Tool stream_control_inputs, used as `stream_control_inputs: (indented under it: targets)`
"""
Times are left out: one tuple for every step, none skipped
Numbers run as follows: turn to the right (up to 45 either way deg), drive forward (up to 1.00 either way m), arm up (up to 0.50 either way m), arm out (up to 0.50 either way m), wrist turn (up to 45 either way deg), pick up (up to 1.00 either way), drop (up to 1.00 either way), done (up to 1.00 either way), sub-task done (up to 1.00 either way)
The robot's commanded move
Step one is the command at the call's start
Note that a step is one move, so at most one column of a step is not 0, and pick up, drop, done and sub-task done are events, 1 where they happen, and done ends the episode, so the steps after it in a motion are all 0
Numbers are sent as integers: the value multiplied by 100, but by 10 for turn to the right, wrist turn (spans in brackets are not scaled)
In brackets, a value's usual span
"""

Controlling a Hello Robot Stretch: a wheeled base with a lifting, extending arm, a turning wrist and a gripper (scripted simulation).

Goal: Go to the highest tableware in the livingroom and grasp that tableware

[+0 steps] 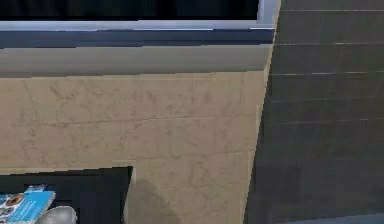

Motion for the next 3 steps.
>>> stream_control_inputs:
  targets:
    - [-450, 0, 0, 0, 0, 0, 0, 0, 0]
    - [-450, 0, 0, 0, 0, 0, 0, 0, 0]
    - [-390, 0, 0, 0, 0, 0, 0, 0, 0]
